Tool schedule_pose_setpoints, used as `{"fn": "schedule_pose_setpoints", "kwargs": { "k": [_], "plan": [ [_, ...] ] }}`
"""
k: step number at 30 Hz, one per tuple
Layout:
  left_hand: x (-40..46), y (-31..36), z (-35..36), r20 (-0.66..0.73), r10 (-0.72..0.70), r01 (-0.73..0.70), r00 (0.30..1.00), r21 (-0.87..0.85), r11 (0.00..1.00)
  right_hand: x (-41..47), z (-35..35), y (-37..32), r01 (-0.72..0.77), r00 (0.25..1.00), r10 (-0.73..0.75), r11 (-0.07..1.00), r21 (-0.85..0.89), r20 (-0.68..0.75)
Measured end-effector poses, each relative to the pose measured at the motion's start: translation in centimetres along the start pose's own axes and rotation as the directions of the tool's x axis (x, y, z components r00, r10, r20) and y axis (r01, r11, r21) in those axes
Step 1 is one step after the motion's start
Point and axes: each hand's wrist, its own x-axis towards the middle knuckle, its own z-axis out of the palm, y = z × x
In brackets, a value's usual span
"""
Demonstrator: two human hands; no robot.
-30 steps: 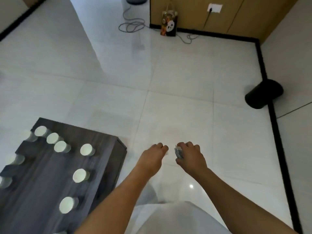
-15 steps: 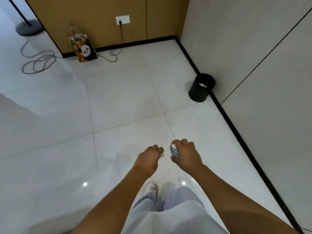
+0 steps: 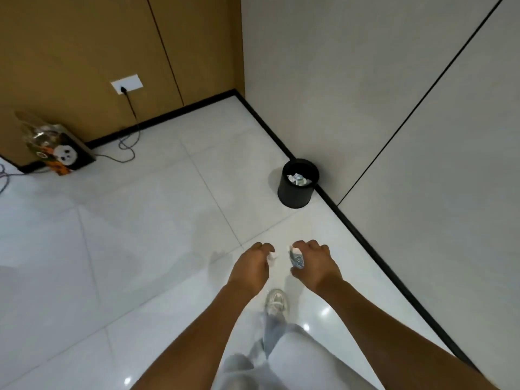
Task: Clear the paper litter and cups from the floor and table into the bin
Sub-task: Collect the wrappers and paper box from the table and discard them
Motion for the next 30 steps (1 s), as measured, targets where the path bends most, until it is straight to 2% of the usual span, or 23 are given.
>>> {"fn": "schedule_pose_setpoints", "kwargs": {
  "k": [6,18,21,23,25,30],
  "plan": [
    [12.8,2.5,-3.4,-0.006,-0.027,0.027,1.000,-0.082,0.996,11.5,-7.1,1.5,-0.025,0.999,0.026,0.999,0.022,-0.030],
    [39.4,1.0,-7.0,0.111,-0.069,0.081,0.991,-0.102,0.992,36.0,-13.3,3.6,-0.184,0.983,0.180,0.977,0.104,0.046],
    [44.2,1.2,-7.9,0.127,-0.073,0.089,0.989,-0.128,0.988,40.0,-14.2,4.3,-0.173,0.984,0.168,0.981,0.088,0.063],
    [48.8,1.2,-7.4,0.136,-0.118,0.139,0.984,-0.162,0.977,44.1,-14.5,5.8,-0.219,0.973,0.211,0.971,0.092,0.095],
    [49.5,1.3,-7.8,0.112,-0.122,0.138,0.986,-0.153,0.978,45.0,-14.6,5.9,-0.245,0.967,0.236,0.965,0.099,0.091],
    [57.2,-1.1,-3.3,0.112,-0.174,0.193,0.978,-0.192,0.962,55.0,-11.6,10.7,-0.247,0.965,0.233,0.961,0.122,0.118]
  ]
}}
